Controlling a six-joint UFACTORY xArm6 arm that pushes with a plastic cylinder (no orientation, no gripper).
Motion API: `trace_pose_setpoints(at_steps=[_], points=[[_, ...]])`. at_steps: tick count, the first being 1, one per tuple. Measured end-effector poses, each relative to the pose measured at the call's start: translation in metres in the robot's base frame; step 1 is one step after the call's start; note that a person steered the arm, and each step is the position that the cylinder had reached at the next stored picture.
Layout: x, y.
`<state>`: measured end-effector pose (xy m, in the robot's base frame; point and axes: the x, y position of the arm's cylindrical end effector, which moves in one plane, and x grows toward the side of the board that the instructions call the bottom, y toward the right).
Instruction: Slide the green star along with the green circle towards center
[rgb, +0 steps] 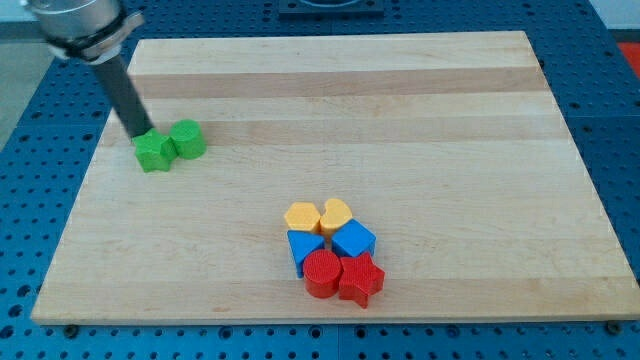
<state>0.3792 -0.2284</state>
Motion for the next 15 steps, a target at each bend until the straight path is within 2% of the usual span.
trace_pose_setpoints(at_steps=[1,3,5,6,8,9,12,15], points=[[-0.025,0.014],[-0.021,-0.029],[0.021,-0.076],[0.028,-0.077],[0.108,-0.076],[0.122,-0.074],[0.101,-0.021],[0.042,-0.008]])
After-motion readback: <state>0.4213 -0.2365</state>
